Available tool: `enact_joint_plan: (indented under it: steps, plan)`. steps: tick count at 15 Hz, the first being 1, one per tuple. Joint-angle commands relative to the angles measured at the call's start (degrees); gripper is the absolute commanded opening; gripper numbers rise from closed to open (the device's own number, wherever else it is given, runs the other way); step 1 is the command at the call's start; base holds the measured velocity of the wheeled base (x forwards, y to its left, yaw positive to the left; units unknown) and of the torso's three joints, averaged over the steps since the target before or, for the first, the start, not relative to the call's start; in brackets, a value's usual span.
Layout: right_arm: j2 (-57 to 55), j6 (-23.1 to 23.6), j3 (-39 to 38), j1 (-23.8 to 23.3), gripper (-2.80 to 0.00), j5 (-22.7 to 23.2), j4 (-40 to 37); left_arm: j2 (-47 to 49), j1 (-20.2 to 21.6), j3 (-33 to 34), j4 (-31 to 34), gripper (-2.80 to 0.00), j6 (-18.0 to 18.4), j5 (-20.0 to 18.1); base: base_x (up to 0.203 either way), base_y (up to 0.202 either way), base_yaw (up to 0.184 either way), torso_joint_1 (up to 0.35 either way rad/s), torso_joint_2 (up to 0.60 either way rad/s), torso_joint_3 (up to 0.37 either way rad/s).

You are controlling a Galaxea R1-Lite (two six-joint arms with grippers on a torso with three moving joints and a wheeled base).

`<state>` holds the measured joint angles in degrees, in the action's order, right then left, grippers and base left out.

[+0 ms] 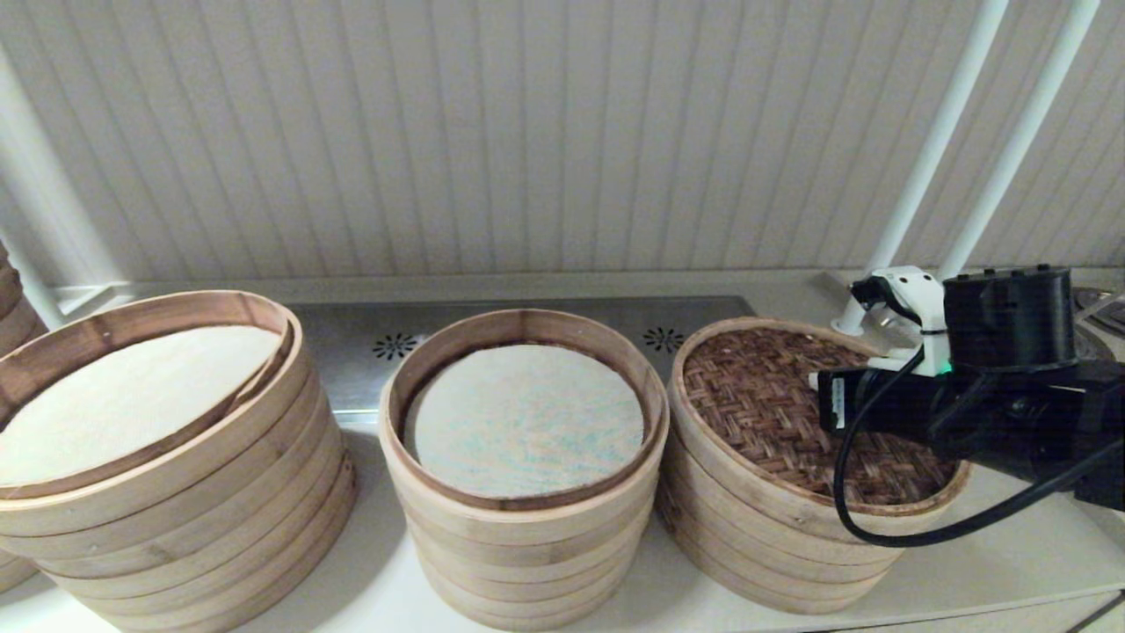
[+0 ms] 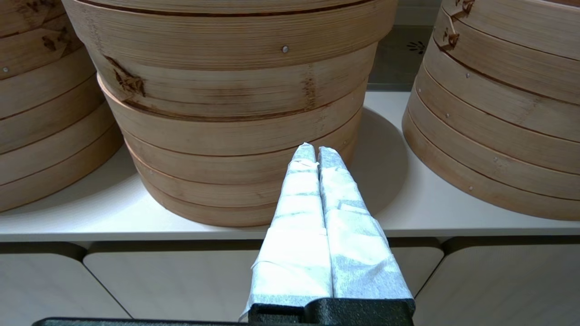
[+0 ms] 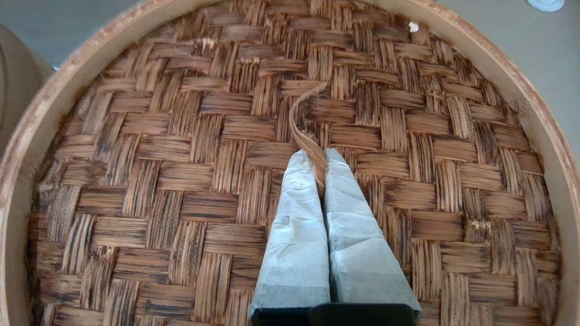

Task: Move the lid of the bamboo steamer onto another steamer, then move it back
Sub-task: Put the steamer

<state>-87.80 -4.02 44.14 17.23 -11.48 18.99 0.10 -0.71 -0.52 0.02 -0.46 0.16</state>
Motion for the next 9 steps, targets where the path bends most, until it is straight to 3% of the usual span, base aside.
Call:
enact_joint_plan:
  steps: [1,9]
  plan:
    - [-0.8,-0.1,-0.3,0.1,-2.8,0.1,0.2,0.0,0.0,0.0,0.0,-2.8,0.0,0.0,0.0,0.0,0.0,0.0,0.0,0.0]
    - [-1.2,-0.1,-0.7,0.0,-2.8,0.0,0.2,0.0,0.0,0.0,0.0,-2.8,-0.1,0.0,0.0,0.0,0.0,0.0,0.0,0.0]
